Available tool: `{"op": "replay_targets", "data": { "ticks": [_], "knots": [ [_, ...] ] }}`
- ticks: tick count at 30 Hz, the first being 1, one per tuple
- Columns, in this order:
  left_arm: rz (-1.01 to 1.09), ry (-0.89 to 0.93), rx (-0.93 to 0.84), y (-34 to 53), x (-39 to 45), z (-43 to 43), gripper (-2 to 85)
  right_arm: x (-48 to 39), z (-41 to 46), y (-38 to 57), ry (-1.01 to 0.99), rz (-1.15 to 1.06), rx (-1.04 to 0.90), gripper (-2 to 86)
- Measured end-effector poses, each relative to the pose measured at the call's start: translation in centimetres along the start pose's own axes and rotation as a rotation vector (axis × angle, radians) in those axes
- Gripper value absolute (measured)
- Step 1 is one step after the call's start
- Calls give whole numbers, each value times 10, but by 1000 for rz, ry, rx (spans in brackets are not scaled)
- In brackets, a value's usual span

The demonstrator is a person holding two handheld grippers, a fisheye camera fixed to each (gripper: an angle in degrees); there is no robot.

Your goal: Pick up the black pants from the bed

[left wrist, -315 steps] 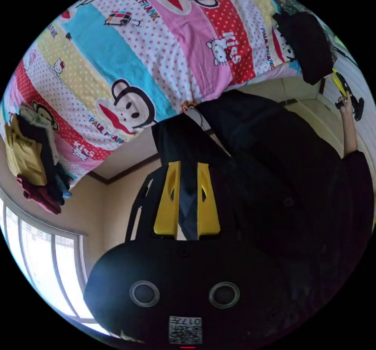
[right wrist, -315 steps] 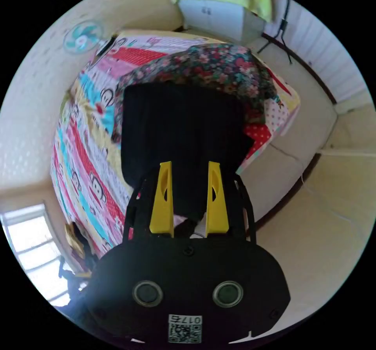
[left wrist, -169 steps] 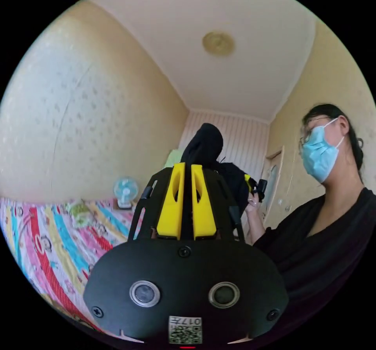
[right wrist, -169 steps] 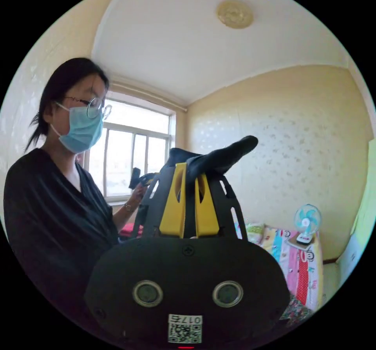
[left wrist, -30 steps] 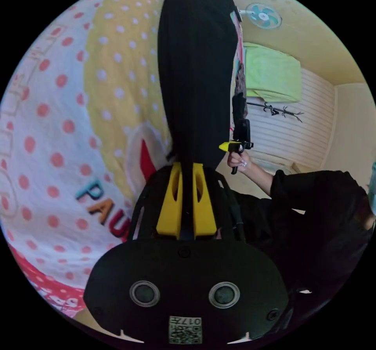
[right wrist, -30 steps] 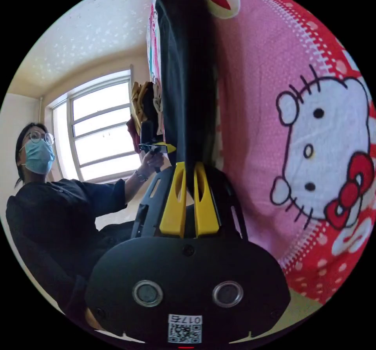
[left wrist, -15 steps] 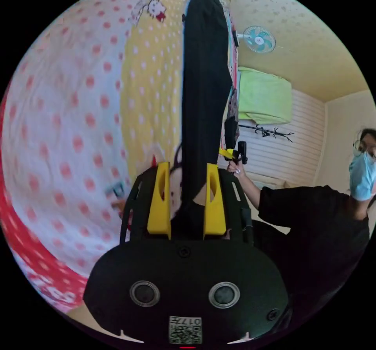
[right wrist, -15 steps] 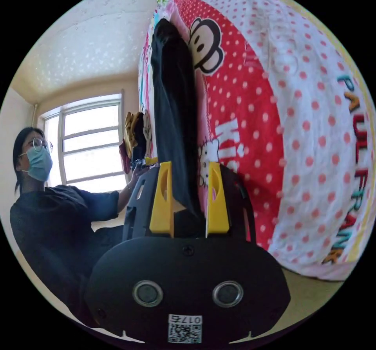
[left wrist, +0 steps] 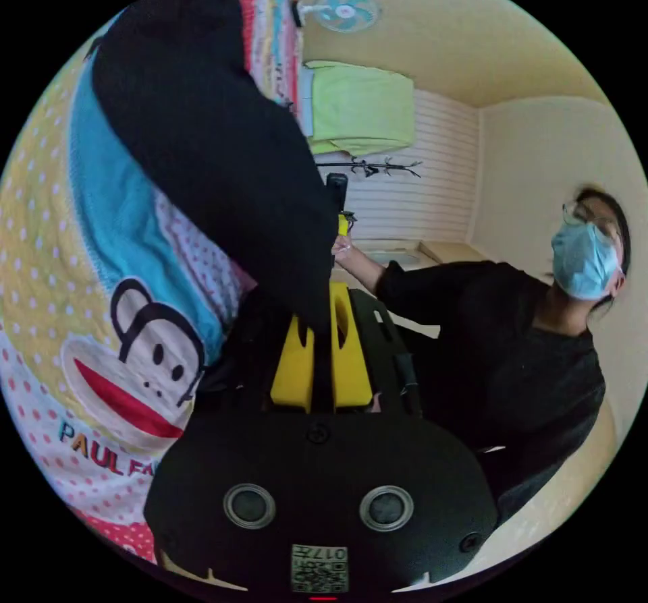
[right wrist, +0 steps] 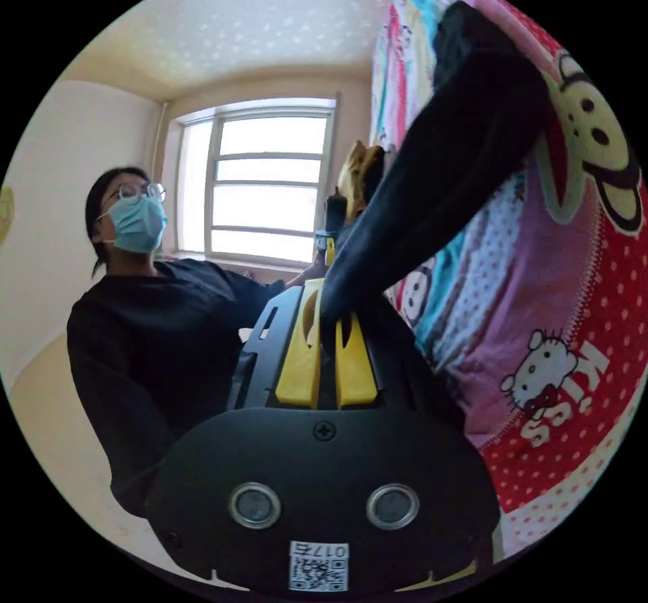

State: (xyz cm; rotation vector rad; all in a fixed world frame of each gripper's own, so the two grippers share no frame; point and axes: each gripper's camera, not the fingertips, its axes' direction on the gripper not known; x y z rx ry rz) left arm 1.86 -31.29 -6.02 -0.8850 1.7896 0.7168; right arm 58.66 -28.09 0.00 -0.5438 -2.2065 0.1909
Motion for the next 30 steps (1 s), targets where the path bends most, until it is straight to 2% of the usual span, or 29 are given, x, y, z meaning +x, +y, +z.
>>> {"op": "replay_targets", "data": {
  "ticks": [3, 5, 7, 10, 12, 16, 19, 22, 27, 30],
  "knots": [
    [209, -39, 27, 18, 128, -1, 28, -117, 5, 0, -22, -202, -24, -5],
    [360, -91, 46, 26, 208, 0, 29, -211, 7, -12, -5, -413, -55, -5],
    [546, -163, 103, 35, 297, -2, 32, -270, 5, -26, 9, -571, -48, -6],
    [655, -223, 249, 37, 365, -15, 34, -324, -7, -65, -11, -695, -12, -6],
    [601, -274, 326, 29, 373, -29, 34, -330, -11, -97, 40, -731, -43, -5],
    [313, -440, 404, -8, 312, -81, 31, -253, -10, -200, 228, -525, -66, -6],
    [142, -367, 434, -26, 234, -119, 30, -181, -5, -254, 253, -416, -66, -5],
    [92, -371, 490, -17, 189, -124, 35, -135, 2, -272, 267, -359, -38, -5],
    [-100, -399, 495, 48, 92, -55, 56, -45, 24, -217, 426, -198, -162, 1],
    [-299, -340, 447, 115, 10, 15, 76, 42, 21, -137, 423, 44, -268, 18]
  ]
}}
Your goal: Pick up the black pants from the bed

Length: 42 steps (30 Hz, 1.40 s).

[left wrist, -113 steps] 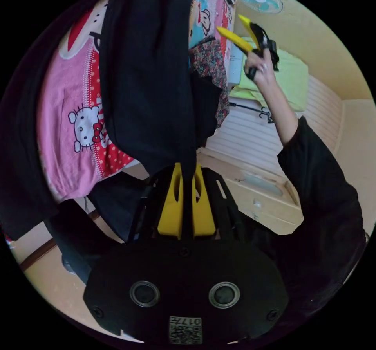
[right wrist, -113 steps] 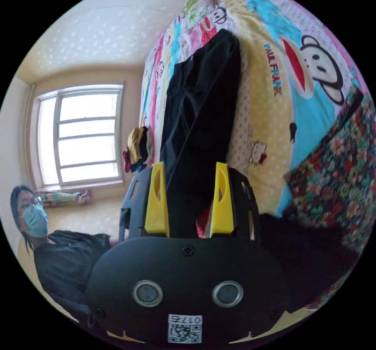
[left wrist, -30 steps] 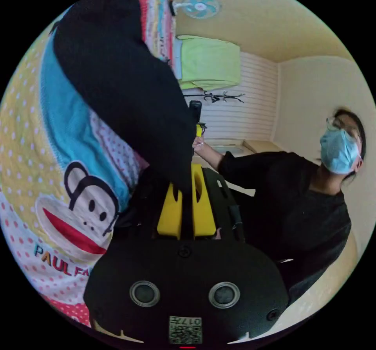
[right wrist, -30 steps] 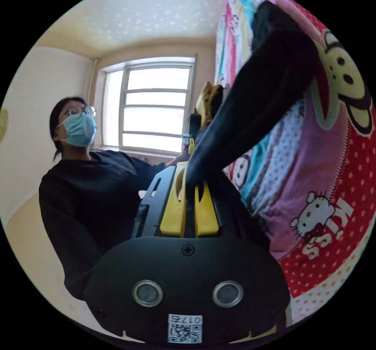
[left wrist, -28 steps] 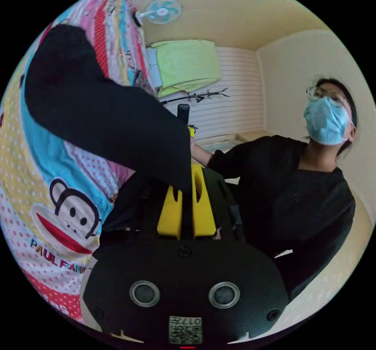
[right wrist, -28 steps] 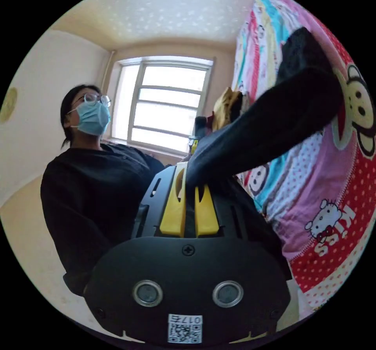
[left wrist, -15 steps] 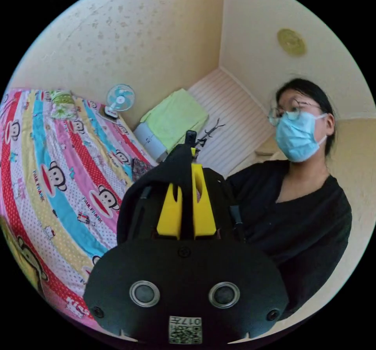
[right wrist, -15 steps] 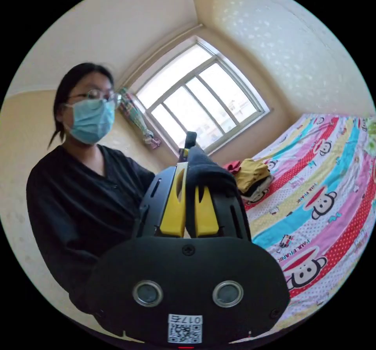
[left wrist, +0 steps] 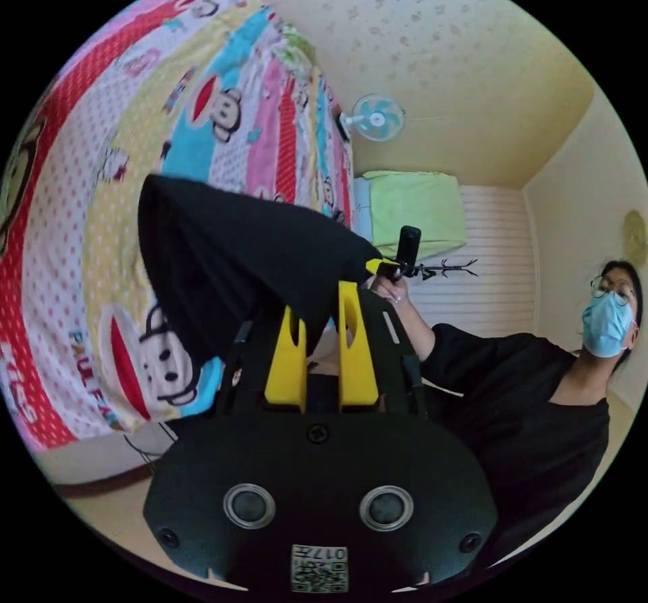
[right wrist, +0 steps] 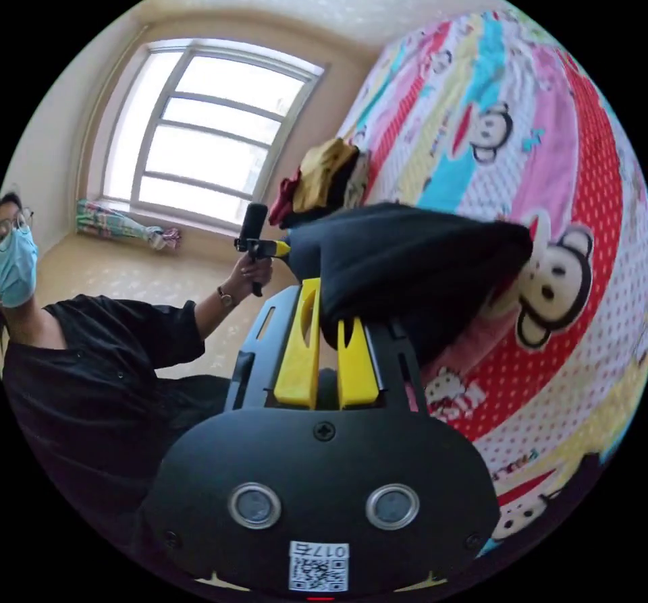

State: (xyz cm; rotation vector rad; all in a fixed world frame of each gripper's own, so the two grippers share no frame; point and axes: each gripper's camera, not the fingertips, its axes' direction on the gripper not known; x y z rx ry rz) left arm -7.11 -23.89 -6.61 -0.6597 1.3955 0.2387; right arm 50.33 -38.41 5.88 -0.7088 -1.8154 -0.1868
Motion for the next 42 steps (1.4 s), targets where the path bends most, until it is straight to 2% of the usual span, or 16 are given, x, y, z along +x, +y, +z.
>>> {"op": "replay_targets", "data": {
  "ticks": [2, 4, 6, 10, 14, 16, 20, 21, 23, 25, 26, 28, 32, 35, 39, 42],
  "knots": [
    [-154, -5, -32, 50, -46, 26, 100, 62, 30, 64, 4, 233, -98, 71],
    [-351, -4, -29, 109, -95, 39, 135, 93, 28, 100, -33, 368, -77, 110],
    [-389, 33, -2, 135, -112, 36, 131, 117, 19, 117, 10, 485, -91, 131],
    [-325, -37, 35, 111, -118, 21, 148, 135, -23, 85, 129, 448, 4, 154],
    [-217, -6, 47, 43, -126, 34, 171, 181, -36, 27, 55, 358, 131, 171],
    [-179, 17, -12, 1, -134, 65, 178, 211, -7, 6, -26, 405, 62, 184],
    [-175, -19, -150, -22, -136, 126, 148, 194, 6, 8, 124, 459, 183, 177],
    [-172, -60, -131, -20, -128, 132, 147, 188, 8, 11, 113, 444, 202, 176],
    [-151, -129, -104, -14, -112, 137, 141, 181, 40, 21, -97, 474, 167, 154],
    [-167, -184, -91, 1, -100, 145, 108, 170, 51, 33, -74, 527, 246, 145],
    [-189, -160, -107, 4, -101, 147, 96, 163, 53, 38, -63, 555, 289, 132],
    [-251, 11, -100, 20, -100, 143, 68, 149, 54, 35, -165, 535, 293, 114],
    [-142, -23, -59, 33, -47, 86, 59, 58, 41, -10, -195, 324, 233, 79],
    [-58, -11, 47, 45, 4, 5, 52, -18, 36, -67, -277, 174, 227, 67],
    [34, 10, 280, 76, 73, -142, 50, -108, 49, -162, -445, -9, 194, 64],
    [105, -90, 437, 90, 127, -253, 56, -184, 80, -257, -520, -164, 143, 65]
  ]
}}
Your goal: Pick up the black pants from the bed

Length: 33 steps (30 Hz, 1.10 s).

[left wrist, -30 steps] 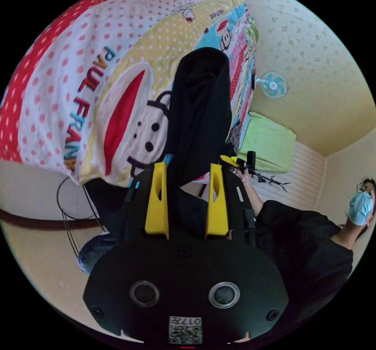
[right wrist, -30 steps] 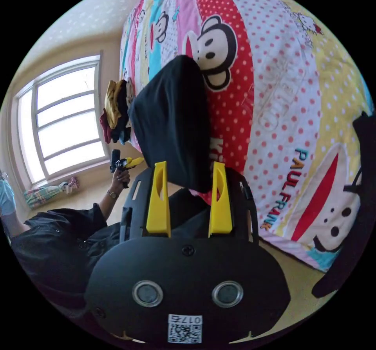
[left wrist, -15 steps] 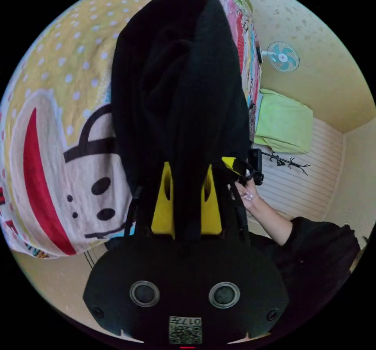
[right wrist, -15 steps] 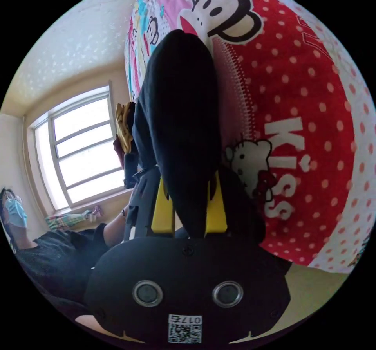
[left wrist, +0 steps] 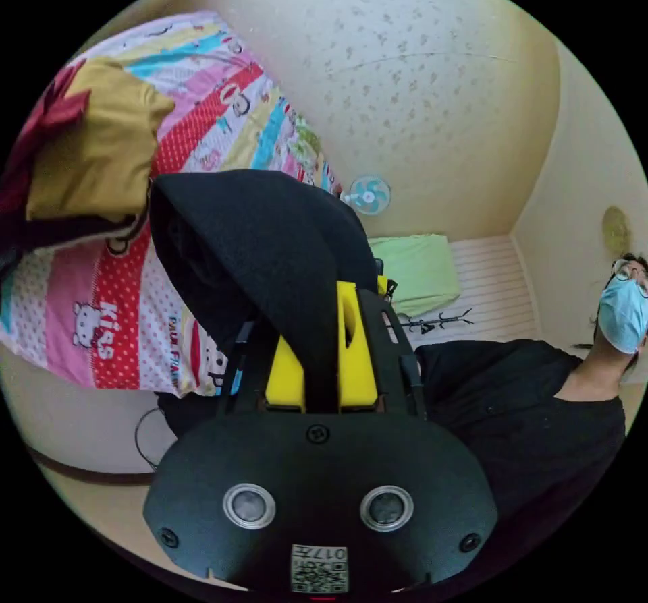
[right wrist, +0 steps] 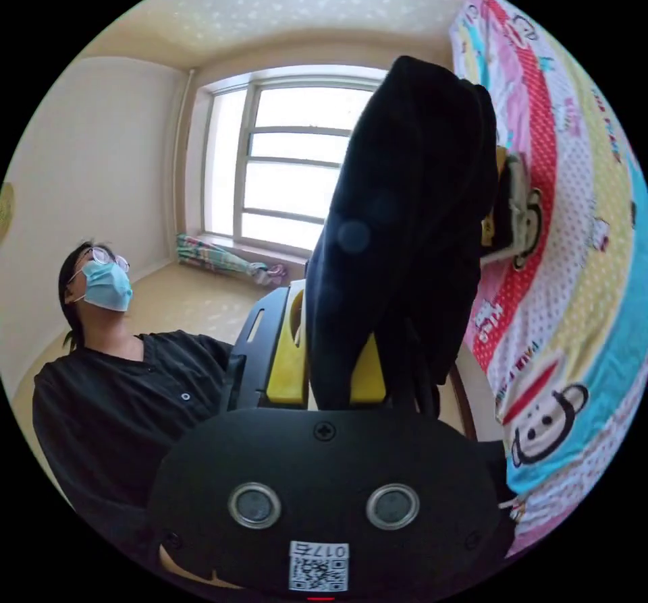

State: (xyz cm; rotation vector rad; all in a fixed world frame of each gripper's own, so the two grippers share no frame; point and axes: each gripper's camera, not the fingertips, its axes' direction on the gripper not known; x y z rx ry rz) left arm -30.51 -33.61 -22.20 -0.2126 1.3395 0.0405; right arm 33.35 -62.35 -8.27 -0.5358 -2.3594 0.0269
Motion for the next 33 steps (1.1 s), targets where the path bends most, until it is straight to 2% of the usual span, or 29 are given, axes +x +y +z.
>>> {"op": "replay_targets", "data": {
  "ticks": [3, 5, 6, 8, 11, 13, 14, 15, 17, 18, 19, 20, 22, 24, 26, 27, 29, 30, 32, 33],
  "knots": [
    [76, -223, 100, -59, 23, -87, 80, -5, 76, -104, 51, -49, -47, 69],
    [43, -324, 146, -96, 8, -125, 114, 19, 121, -173, 196, 35, 1, 80],
    [-34, -389, 171, -114, -16, -145, 135, 30, 128, -187, 249, 93, 6, 84],
    [-252, -433, 229, -121, -68, -170, 153, 81, 139, -218, 483, 293, -80, 91],
    [-510, -445, 312, -76, -158, -178, 121, 128, 109, -188, 746, 461, -218, 64],
    [-746, -350, 304, 9, -238, -146, 61, 148, 74, -143, 833, 540, -280, 44],
    [-789, -320, 280, 35, -256, -134, 42, 158, 47, -102, 900, 579, -345, 32],
    [-873, -285, 186, 90, -285, -104, 16, 162, 33, -78, 946, 601, -389, 27],
    [-1082, -290, -102, 186, -312, -48, 0, 172, -23, 46, 1144, 757, -653, 12],
    [-1221, -322, -346, 252, -312, -13, -5, 171, -36, 83, 1168, 817, -732, 10],
    [-1307, -355, -510, 308, -296, 9, -7, 165, -64, 162, 1204, 982, -889, 7],
    [-1343, -356, -560, 333, -284, 17, -8, 148, -89, 242, 1227, 1182, -1035, 5],
    [-1475, -304, -656, 404, -236, 38, -10, 102, -116, 349, 1210, 1469, -1167, 3],
    [-1536, -287, -720, 423, -211, 46, -10, 51, -129, 420, 1149, 1676, -1101, 2],
    [-1591, -330, -802, 416, -204, 49, -10, 0, -134, 467, 1058, 1823, -731, 2],
    [-1612, -369, -819, 394, -209, 48, -10, -8, -134, 472, 1032, 1831, -609, 2],
    [-1567, -370, -735, 336, -223, 48, -10, -28, -133, 476, 935, 1797, -104, 3],
    [-1488, -344, -636, 281, -231, 50, -10, -31, -134, 475, 914, 1789, 17, 3],
    [-1333, -310, -510, 182, -230, 57, -10, -35, -140, 463, 792, 1717, 441, 5],
    [-1197, -298, -466, 113, -214, 69, -10, -35, -146, 457, 757, 1679, 504, 6]
  ]
}}
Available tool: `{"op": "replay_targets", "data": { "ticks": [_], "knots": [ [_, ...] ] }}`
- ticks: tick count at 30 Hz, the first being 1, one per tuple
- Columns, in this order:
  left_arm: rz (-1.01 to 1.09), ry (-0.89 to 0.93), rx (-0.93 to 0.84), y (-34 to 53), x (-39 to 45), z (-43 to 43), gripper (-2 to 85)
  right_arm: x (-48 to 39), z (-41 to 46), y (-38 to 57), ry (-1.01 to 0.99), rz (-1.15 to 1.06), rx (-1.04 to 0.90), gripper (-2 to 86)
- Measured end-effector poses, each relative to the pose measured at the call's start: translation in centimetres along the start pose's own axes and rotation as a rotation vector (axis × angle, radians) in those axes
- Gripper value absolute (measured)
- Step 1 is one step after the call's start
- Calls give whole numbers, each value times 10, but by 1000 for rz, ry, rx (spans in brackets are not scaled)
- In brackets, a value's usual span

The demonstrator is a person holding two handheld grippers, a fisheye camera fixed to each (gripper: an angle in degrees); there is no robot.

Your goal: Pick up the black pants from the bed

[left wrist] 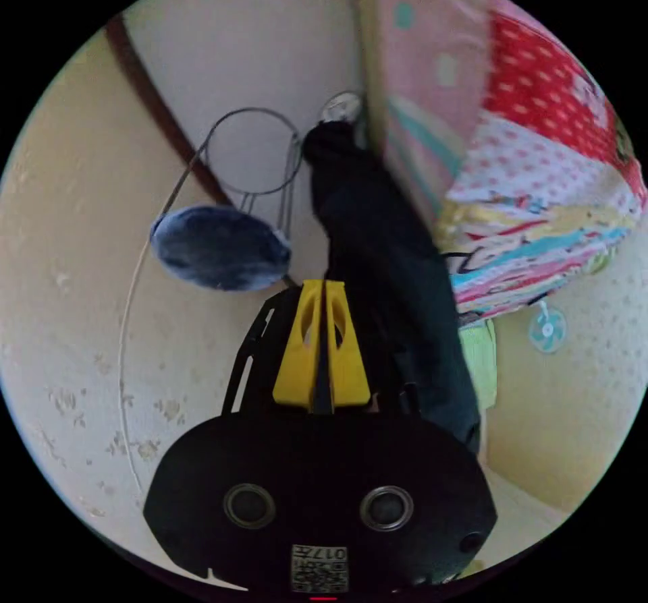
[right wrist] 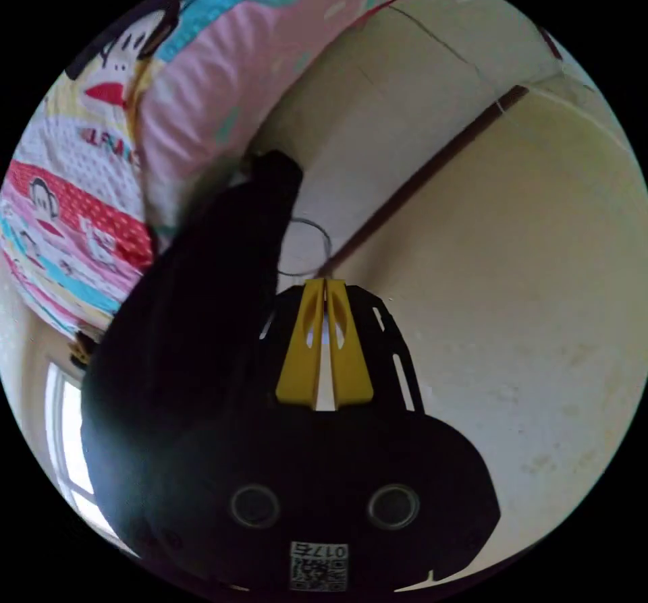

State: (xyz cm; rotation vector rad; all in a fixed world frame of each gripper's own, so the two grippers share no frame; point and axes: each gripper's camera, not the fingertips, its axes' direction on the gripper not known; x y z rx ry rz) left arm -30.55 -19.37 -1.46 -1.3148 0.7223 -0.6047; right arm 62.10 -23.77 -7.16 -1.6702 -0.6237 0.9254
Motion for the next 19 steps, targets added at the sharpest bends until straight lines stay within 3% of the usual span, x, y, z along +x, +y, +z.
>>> {"op": "replay_targets", "data": {
  "ticks": [2, 4, 7, 10, 15, 19],
  "knots": [
    [271, -73, 38, 7, 117, -22, -10, -18, -43, -17, -158, -99, 71, 11],
    [583, -332, 54, 48, 257, -14, -10, -21, -92, -23, -253, -164, 205, 18],
    [738, -584, 80, 113, 367, 37, -10, -10, -168, -31, -355, -214, 363, 37],
    [836, -544, 7, 171, 413, 106, -10, 3, -234, -42, -314, -229, 482, 64],
    [882, -393, -111, 248, 405, 186, -10, 15, -326, -66, -150, -288, 649, 89],
    [886, -484, -126, 284, 377, 191, -10, 18, -361, -99, -91, -380, 646, 115]
  ]
}}
